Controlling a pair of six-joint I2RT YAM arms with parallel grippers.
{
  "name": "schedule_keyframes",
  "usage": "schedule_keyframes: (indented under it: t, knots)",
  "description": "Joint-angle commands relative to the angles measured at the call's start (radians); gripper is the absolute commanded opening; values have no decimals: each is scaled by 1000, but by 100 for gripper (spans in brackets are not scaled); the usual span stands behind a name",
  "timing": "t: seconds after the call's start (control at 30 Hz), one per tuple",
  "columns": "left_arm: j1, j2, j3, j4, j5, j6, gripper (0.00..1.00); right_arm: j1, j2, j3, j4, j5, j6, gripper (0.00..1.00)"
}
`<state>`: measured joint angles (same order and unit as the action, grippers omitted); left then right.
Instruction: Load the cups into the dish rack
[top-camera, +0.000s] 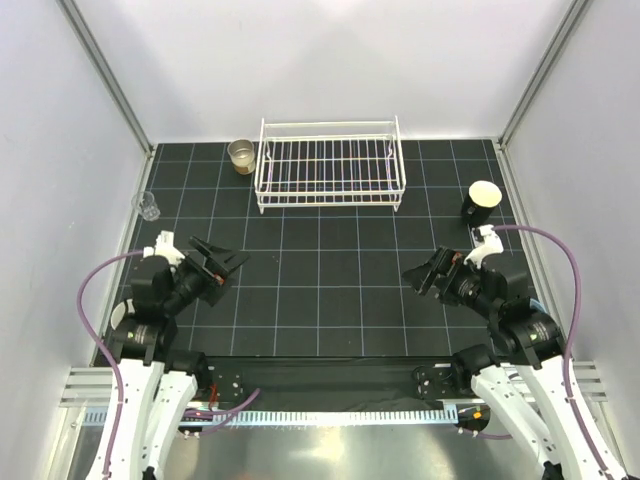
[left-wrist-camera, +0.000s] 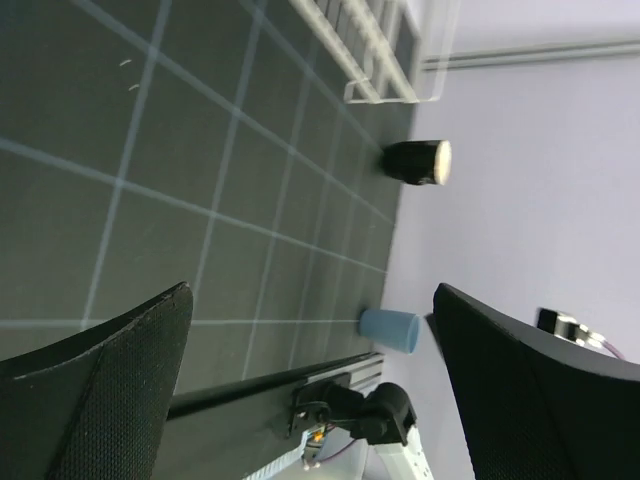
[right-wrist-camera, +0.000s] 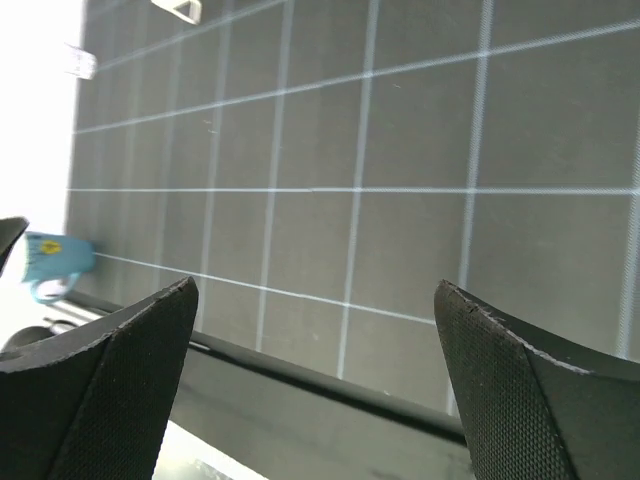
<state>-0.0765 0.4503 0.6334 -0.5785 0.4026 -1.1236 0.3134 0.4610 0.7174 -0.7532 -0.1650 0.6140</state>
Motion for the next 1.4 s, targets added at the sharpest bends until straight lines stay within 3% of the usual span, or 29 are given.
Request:
schedule_keyframes:
  t: [0.0, 0.2, 0.33, 0.6, 0.8, 1.1, 1.17, 1.37]
  knots:
    - [6, 18, 80, -161, -67, 50, 100, 6, 51, 83, -95, 82, -54, 100]
    - [6, -4, 193, -297, -185, 62, 100, 6, 200, 214, -217, 140, -82, 100]
    - [6, 37, 265, -293, -61, 166, 100, 6, 289, 303, -328, 159, -95, 100]
    - [6, 119, 388, -385, -2, 274, 100, 3, 249, 307, -248, 179, -31, 100]
    - [6, 168, 469, -437, 56, 306, 100, 3, 401, 450, -325, 320, 39, 98]
    - [4, 185, 502, -477, 77, 314, 100, -17, 731, 793, -550, 487, -39, 97]
    - [3, 180, 494, -465, 71, 314, 100, -97, 771, 852, -624, 516, 1, 95]
    - [-20, 197, 514, -435, 55, 324, 99, -477, 737, 771, -610, 409, 50, 83]
